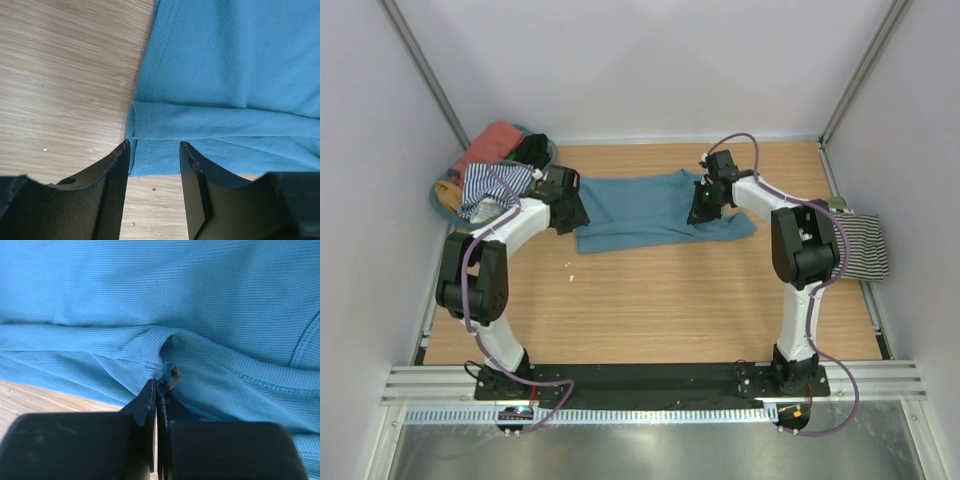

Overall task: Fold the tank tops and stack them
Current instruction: Fold the tank top

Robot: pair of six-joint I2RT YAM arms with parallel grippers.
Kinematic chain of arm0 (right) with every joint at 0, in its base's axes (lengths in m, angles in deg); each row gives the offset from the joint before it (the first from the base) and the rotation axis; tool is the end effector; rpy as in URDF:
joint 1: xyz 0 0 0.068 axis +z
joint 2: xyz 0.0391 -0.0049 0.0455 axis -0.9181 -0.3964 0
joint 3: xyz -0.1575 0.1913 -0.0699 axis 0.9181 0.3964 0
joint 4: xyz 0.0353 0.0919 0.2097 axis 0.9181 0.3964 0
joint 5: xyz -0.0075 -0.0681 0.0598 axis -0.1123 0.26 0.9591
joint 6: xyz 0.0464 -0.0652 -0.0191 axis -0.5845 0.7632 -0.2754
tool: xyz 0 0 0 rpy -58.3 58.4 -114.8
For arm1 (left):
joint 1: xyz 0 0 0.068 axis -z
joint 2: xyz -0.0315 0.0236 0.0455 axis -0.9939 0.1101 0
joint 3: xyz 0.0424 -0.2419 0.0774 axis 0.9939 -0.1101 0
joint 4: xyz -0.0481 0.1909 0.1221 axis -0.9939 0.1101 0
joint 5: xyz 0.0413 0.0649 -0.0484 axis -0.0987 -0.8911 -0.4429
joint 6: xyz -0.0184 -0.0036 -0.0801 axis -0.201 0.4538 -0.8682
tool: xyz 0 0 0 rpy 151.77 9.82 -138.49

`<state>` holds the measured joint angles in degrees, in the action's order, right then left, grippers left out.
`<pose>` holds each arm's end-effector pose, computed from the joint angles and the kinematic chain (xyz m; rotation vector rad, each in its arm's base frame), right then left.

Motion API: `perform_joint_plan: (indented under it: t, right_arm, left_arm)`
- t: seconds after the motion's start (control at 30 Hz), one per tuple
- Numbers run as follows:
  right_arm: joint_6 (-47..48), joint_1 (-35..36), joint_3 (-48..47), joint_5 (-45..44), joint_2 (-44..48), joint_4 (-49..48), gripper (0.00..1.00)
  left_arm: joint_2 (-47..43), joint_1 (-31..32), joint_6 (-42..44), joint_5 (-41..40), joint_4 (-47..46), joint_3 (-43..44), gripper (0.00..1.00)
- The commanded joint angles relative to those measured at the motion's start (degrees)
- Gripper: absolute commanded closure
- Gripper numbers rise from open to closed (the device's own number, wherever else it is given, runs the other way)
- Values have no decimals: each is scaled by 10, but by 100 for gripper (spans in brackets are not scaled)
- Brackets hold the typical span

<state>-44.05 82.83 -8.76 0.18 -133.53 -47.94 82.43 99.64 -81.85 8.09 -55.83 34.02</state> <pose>0.3954 0.1326 0.1476 0.0129 2.6775 0.5279 0.3483 -0.0913 0.1798 -0.5484 2.5010 -0.2299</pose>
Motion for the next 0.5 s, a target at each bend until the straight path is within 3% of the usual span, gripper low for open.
perform_joint_plan:
  t: [0.0,0.1,0.47]
  right_arm:
    - [-11,2,-26,-3,10,-22,99]
    - [-22,-4,-24,-33,17,-27,99]
    - [-62,-30,-2,-11,20,-79,99]
  left_arm:
    - [8,-3,-2,0,4,22,55]
    - [18,-3,-1,2,7,28,57]
    - [72,-3,2,15,20,64,59]
